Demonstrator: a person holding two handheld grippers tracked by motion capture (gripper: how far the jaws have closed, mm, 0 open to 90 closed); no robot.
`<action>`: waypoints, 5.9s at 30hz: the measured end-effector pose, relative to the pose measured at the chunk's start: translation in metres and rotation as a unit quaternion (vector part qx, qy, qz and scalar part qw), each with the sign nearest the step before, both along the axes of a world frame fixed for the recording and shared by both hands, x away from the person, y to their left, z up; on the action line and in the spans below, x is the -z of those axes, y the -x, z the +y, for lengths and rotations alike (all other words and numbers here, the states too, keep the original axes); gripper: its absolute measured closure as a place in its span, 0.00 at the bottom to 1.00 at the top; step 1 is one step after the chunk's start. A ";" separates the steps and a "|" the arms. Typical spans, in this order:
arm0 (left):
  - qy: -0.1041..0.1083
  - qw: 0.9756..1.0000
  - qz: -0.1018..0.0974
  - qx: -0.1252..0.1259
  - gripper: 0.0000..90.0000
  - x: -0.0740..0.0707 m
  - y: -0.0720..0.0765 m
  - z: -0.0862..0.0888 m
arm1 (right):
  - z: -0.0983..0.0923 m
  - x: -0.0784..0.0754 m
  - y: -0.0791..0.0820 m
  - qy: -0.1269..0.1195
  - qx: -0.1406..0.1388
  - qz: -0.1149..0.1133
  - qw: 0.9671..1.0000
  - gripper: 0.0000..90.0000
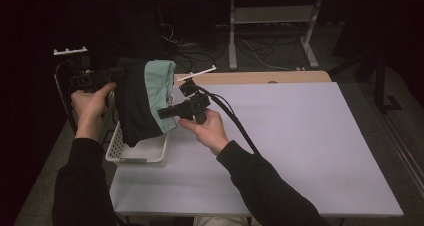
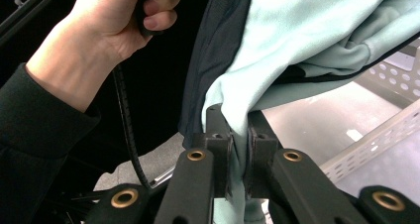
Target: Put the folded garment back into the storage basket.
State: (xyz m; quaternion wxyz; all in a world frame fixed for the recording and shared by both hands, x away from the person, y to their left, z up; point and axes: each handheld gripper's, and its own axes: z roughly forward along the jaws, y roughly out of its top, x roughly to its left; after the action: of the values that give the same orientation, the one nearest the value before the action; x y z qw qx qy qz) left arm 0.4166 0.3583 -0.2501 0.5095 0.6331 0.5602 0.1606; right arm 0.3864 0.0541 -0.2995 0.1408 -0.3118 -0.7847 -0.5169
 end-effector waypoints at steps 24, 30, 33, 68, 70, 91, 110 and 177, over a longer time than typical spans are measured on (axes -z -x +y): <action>0.000 1.000 -0.001 -0.030 0.88 0.024 0.010 0.026 | 0.032 0.027 0.004 0.001 0.010 0.010 1.000 0.91; 0.003 0.999 0.004 -0.034 0.88 0.036 0.010 0.030 | 0.039 0.038 0.004 0.005 0.011 0.013 1.000 0.91; 0.004 0.999 0.008 -0.036 0.88 0.039 0.010 0.032 | 0.041 0.042 0.005 0.004 0.013 0.015 1.000 0.91; -0.021 0.997 0.051 -0.048 0.88 0.090 -0.010 0.025 | 0.058 0.097 0.011 0.008 0.065 0.076 0.995 0.91; -0.021 0.997 0.051 -0.048 0.88 0.092 -0.011 0.024 | 0.059 0.100 0.010 0.009 0.062 0.077 0.995 0.91; 0.012 1.000 0.000 0.006 0.21 0.075 -0.009 0.011 | 0.037 0.072 0.002 0.029 -0.017 0.009 0.999 0.01; -0.002 0.999 -0.009 0.052 0.00 0.078 -0.004 -0.008 | -0.025 0.050 -0.017 0.044 0.003 -0.043 0.998 0.00; 0.029 0.995 -0.066 0.062 0.00 0.113 0.072 -0.003 | -0.209 0.063 -0.023 0.076 0.122 -0.059 0.988 0.00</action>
State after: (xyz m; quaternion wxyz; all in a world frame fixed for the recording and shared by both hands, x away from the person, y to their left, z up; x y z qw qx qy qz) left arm 0.3443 0.3555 -0.3627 0.5724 0.6394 0.4896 0.1542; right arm 0.4095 -0.1552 -0.3628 0.0055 -0.3841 -0.7849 -0.4862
